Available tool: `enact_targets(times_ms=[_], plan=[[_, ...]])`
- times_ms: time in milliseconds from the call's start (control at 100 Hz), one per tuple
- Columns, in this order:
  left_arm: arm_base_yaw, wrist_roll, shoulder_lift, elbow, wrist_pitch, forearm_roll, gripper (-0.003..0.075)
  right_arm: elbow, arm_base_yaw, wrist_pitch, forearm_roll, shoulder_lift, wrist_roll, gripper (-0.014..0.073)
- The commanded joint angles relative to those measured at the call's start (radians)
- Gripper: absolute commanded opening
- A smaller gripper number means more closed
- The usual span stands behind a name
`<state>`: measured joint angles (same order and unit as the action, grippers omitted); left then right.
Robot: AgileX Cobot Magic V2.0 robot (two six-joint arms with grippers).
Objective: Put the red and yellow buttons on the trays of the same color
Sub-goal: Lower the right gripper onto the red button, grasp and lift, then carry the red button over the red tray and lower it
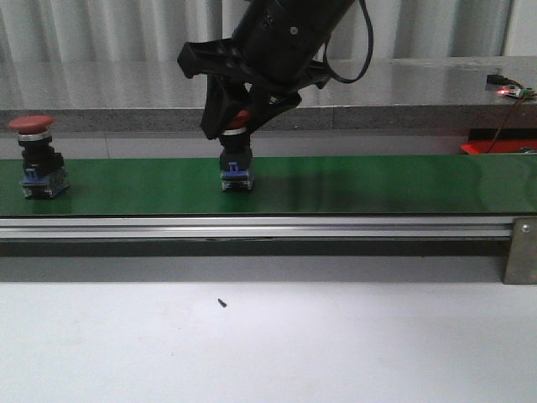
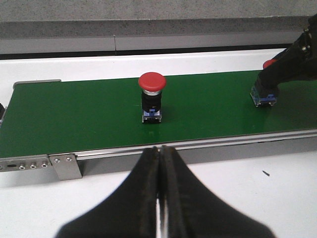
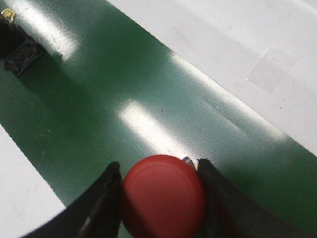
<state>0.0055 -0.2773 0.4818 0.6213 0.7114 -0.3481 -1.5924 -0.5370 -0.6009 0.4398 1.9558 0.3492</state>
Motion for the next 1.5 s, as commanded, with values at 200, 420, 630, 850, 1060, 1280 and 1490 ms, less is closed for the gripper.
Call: enact_targets(times_ms=[200,420,630,850,1060,1280,1490], plan=[[-0.008,-0.003,0.005,0.029,-0.075,-0.025,-0.0020,-0.031,0.055,0.025,0.007,-0.153,0.004,0.0162],[-0.008,-0.003,0.005,0.029,-0.075,-0.025,-0.0020,-0.031,0.175,-0.030,0.004,-0.234,0.004,0.0162],[-0.008,-0.003,0.005,0.029,-0.075,-0.025,-0.0020,-0.030,0.350,-0.085,0.002,-0.285,0.004,0.0162],[-0.008,-0.003,0.005,0.029,-0.075,-0.025,-0.0020,-0.030,0.555,-0.118,0.001,-0.299,0.004,0.0162],[-0.008,-0.003,0.005,0.029,-0.075,-0.025,-0.0020,-0.030,0.723,-0.073,0.002,-0.293,0.004,0.0162],[-0.008,-0.003,0.005,0.029,-0.075,-0.025,-0.0020,-0.030,0.800,-0.026,0.011,-0.236,0.004,0.0162],[-0.008,-0.003,0.005,0.029,-0.075,-0.025,-0.0020,-0.030,0.806,0.097,0.027,-0.152,0.004,0.0162]])
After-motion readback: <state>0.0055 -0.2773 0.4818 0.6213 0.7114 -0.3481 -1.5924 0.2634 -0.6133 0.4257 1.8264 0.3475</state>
